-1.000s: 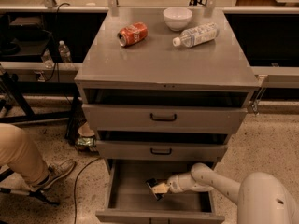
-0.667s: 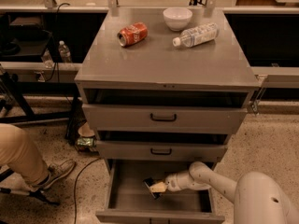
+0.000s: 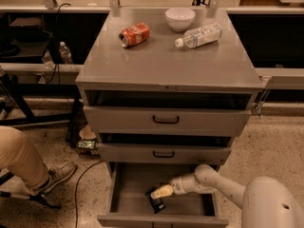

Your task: Place rxbar blueberry into bottom drawer

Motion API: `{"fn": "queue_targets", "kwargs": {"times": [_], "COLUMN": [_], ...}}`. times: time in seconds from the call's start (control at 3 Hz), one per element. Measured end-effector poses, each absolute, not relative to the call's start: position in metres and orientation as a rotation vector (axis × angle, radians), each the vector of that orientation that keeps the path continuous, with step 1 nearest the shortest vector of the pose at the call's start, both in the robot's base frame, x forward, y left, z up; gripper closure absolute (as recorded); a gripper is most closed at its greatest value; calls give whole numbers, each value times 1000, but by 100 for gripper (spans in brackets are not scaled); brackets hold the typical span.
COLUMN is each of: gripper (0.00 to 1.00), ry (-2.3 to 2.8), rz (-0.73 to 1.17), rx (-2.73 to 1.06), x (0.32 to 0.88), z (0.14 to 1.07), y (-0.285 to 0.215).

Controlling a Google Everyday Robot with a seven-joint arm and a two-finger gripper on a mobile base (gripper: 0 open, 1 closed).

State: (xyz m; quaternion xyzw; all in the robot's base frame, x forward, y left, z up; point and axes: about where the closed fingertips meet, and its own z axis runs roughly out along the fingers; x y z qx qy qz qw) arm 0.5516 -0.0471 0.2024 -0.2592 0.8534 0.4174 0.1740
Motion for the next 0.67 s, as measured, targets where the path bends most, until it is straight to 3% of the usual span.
{"fn": "queue_targets", "kwargs": {"times": [0.67], "gripper": [0], "ry": [2447], "rz": [999], "rx": [-585], "x": [560], "z": [224], "y": [-129]}}
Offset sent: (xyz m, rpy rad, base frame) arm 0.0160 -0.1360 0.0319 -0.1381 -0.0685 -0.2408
